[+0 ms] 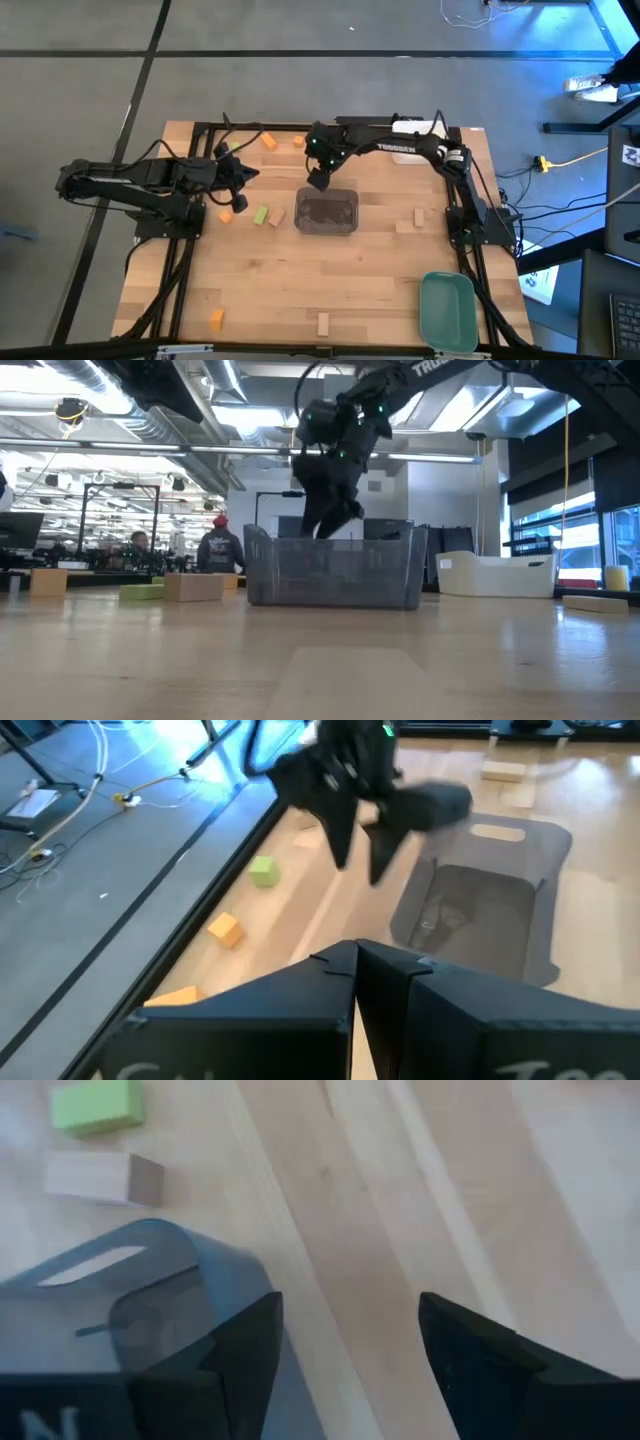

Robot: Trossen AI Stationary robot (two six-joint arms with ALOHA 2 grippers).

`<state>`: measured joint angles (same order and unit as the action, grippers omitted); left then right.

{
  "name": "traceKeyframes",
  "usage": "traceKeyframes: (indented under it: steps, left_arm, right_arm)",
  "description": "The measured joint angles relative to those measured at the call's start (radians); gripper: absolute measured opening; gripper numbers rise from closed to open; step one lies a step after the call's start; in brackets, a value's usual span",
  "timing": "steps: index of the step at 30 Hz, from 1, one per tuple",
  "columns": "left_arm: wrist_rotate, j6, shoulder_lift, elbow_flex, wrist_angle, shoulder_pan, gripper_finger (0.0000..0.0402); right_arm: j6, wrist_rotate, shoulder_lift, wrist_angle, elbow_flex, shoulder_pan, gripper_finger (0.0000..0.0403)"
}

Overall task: Sort & place blocks by color
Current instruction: Adjust the black bin, then put the orange block into the black bin

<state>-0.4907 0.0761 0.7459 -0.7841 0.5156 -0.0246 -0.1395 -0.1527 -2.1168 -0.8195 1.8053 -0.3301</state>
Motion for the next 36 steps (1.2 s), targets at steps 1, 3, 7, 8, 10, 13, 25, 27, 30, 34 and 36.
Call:
traceKeyframes:
  steps: [1,3,7,8,10,13,25,27,30,34,36]
  left_arm:
    - [0.011,0.000,0.000,0.000,0.000,0.000,0.0000]
    - [0.041,0.000,0.000,0.000,0.000,0.000,0.0000]
    - [0.082,0.000,0.000,0.000,0.002,-0.001,0.0000]
    - [0.083,0.000,0.000,0.000,0.004,-0.001,0.0000]
    - [0.097,0.006,0.000,0.000,0.018,-0.001,0.0000]
    - [0.145,0.060,0.000,0.000,0.034,-0.005,0.0000]
    - [0.205,0.472,0.000,0.000,0.307,-0.004,0.0000]
    - [0.222,0.559,0.000,0.000,0.353,-0.004,0.0000]
    - [0.261,0.711,0.000,0.000,0.456,-0.004,0.0000]
    - [0.342,0.842,0.019,0.000,0.580,-0.004,0.0000]
    - [0.379,0.896,0.032,0.000,0.620,-0.004,0.0000]
  right_arm:
    - [0.018,0.002,0.003,-0.023,0.027,0.000,0.0233]
    - [0.059,0.004,0.013,-0.071,0.081,0.000,0.0233]
    - [0.143,0.004,0.031,-0.146,0.195,0.019,0.0233]
    - [0.167,0.003,0.037,-0.162,0.222,0.027,0.0233]
    - [0.205,0.000,0.053,-0.194,0.270,0.042,0.0233]
    - [0.235,-0.002,0.081,-0.230,0.326,0.064,0.0233]
    - [0.228,-0.009,0.216,-0.324,0.370,0.136,0.0233]
    - [0.234,-0.020,0.245,-0.328,0.370,0.151,0.0233]
    - [0.275,-0.131,0.292,-0.332,0.370,0.166,0.0233]
    - [0.304,-0.297,0.336,-0.350,0.370,0.174,0.0233]
    - [0.307,-0.335,0.344,-0.376,0.371,0.172,0.0233]
